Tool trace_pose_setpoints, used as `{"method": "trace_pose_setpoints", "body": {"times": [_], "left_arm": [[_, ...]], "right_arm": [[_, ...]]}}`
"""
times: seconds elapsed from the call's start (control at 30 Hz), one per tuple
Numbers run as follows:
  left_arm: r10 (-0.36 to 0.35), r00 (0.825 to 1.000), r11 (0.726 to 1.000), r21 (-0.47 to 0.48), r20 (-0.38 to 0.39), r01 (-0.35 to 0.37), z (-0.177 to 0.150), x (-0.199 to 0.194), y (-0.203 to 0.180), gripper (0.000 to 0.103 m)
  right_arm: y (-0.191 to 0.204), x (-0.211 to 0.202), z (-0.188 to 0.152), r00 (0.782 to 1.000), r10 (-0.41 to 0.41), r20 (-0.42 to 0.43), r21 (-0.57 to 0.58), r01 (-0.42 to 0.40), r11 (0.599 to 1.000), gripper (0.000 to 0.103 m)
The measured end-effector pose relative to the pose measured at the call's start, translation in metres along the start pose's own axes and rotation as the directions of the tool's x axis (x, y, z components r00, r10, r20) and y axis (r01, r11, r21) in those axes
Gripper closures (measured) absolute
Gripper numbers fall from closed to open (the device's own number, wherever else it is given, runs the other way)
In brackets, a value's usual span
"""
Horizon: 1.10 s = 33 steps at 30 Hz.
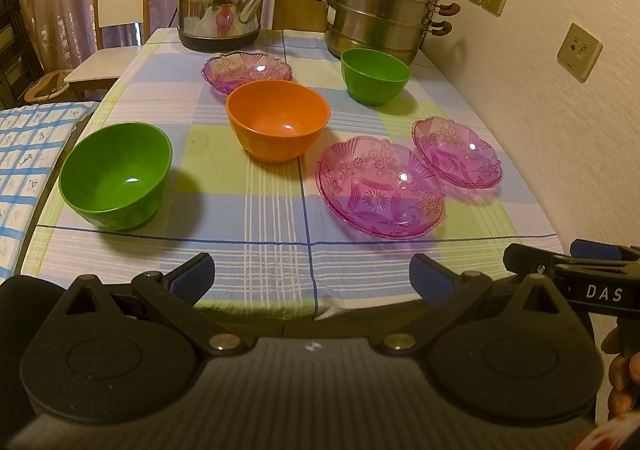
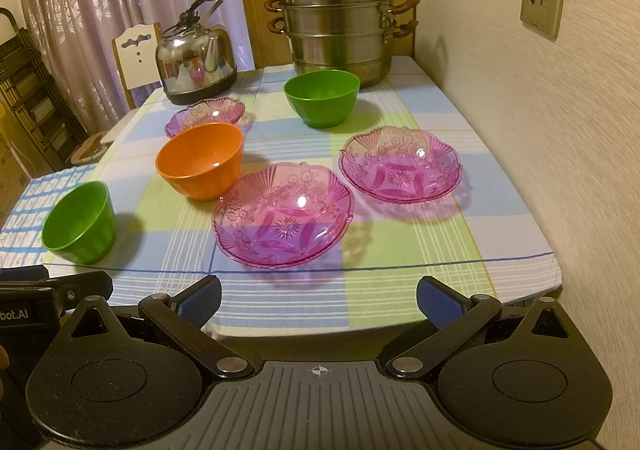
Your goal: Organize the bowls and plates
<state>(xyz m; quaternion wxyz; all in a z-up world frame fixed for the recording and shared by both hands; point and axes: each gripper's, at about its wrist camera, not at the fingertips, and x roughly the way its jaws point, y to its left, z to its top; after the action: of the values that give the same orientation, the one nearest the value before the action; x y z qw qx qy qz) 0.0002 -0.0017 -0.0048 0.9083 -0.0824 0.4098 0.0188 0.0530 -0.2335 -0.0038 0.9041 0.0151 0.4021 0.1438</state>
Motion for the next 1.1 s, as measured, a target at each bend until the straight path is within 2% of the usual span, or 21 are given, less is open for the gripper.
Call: {"method": "trace_pose_setpoints", "body": {"times": [1.1], "left_arm": [[-0.018,1.0,1.0,-0.016,0.003,0.018,-0.0002,0.0027,0.0036,0.0]], "right_arm": [[-0.0026,0.0009,-0.0018,1.0,0.005,0.011,0.017,-0.005,1.0,0.0]]}}
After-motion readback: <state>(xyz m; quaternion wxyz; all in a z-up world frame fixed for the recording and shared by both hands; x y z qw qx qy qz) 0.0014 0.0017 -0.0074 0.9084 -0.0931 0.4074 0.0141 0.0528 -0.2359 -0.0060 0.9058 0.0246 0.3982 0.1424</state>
